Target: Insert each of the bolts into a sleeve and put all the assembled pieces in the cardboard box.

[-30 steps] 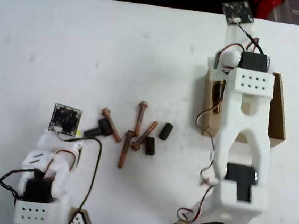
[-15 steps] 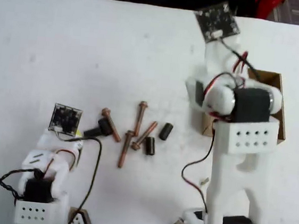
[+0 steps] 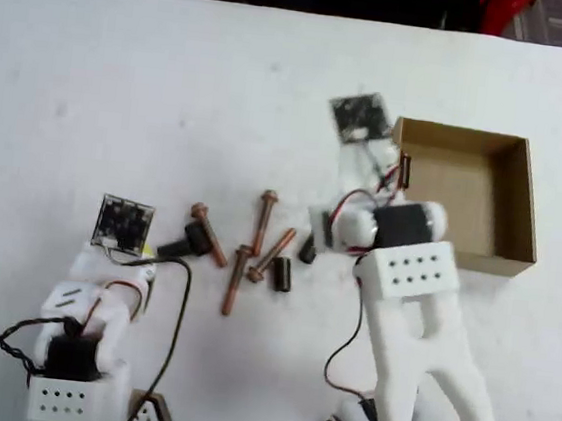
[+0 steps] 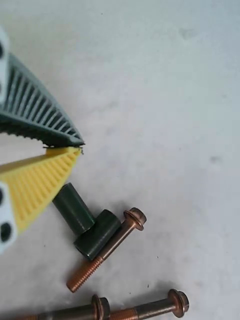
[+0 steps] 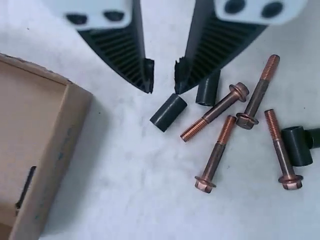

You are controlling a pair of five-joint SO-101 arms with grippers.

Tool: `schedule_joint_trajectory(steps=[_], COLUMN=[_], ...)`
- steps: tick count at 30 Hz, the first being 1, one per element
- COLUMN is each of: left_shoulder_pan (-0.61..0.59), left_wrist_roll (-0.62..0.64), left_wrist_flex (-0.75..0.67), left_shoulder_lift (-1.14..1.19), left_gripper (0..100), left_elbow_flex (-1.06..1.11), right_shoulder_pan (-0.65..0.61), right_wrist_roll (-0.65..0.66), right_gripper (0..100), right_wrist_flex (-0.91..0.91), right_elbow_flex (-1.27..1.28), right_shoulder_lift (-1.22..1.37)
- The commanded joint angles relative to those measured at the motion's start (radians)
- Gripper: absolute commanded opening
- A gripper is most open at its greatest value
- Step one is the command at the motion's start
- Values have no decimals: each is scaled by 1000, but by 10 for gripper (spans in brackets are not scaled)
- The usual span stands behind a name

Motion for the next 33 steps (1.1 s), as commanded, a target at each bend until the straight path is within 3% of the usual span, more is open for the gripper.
schedule_joint_trajectory(steps=[1, 7, 19, 23, 33], left_shoulder_pan=[-8, -8, -8, -8, -8], left_wrist_roll=[-9, -9, -9, -9, -9], left_wrist_flex=[-25, -25, -25, -21, -20], left_shoulder_lift=[-8, -8, -8, -8, -8], left_gripper=[21, 21, 21, 21, 21], left_elbow_flex=[-2, -2, -2, -2, -2], right_shoulder_pan=[-18, -16, -99, -96, -85], right_wrist_roll=[-187, -350, -531, -546, -549], right_gripper=[60, 163, 148, 101, 117], right_wrist_flex=[-91, -151, -226, -231, -228], right_elbow_flex=[61, 106, 167, 163, -3], right_shoulder_lift=[-24, -24, -21, 35, 364])
